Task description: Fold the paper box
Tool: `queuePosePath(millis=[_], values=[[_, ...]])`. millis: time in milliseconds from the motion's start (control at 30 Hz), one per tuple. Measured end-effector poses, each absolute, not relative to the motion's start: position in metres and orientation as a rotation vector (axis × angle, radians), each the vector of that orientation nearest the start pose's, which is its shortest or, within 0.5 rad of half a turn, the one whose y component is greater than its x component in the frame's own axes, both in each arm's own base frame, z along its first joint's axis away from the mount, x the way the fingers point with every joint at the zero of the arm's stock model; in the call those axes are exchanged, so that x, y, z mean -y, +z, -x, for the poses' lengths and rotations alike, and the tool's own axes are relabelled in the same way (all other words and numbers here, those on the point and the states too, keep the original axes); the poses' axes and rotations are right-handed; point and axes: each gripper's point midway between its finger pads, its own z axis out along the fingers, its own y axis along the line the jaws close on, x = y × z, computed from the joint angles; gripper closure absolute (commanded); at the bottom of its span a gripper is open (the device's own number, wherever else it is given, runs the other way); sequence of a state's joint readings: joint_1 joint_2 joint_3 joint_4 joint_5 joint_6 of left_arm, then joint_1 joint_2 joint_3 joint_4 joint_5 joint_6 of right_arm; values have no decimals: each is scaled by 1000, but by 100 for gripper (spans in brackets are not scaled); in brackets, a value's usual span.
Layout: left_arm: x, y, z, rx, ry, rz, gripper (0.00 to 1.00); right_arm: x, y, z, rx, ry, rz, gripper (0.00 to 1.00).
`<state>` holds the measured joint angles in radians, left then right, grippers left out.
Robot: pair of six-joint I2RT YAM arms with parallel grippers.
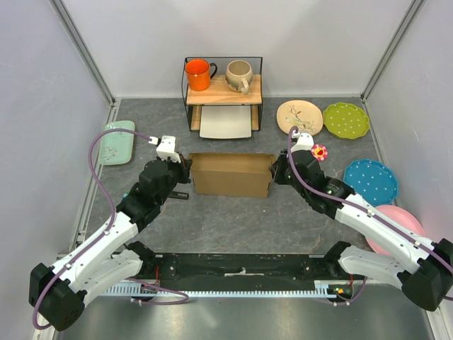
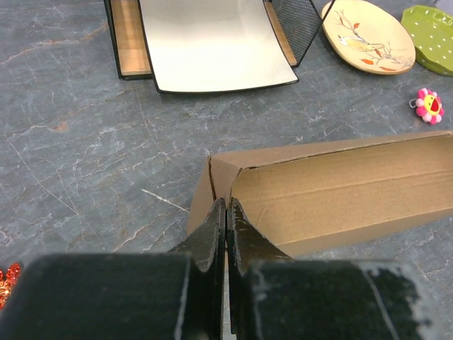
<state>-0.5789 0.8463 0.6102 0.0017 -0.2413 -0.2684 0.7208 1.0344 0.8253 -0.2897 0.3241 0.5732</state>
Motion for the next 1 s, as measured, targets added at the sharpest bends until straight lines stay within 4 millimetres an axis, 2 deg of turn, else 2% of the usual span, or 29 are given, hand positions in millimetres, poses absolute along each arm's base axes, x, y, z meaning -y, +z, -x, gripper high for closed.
queuePosePath(millis=[133,200,333,467,767,1000], values=[[152,213,-292,-1816,-380,-106,98,-201,211,-278,-2060,507,-70,58],[152,213,-292,-1816,-379,-106,98,-202,220,-280,-2041,515,-72,58],[152,213,-292,-1816,-378,-105,98,-201,229,-282,-2021,511,-70,65],[151,213,-292,-1816,-374,-102,98,-198,225,-281,-2035,485,-57,66],[151,213,-292,-1816,-374,-101,98,-192,217,-277,-2068,438,-29,76],[152,211,-293,-1821,-372,-103,98,-191,210,-276,-2089,421,-10,79]])
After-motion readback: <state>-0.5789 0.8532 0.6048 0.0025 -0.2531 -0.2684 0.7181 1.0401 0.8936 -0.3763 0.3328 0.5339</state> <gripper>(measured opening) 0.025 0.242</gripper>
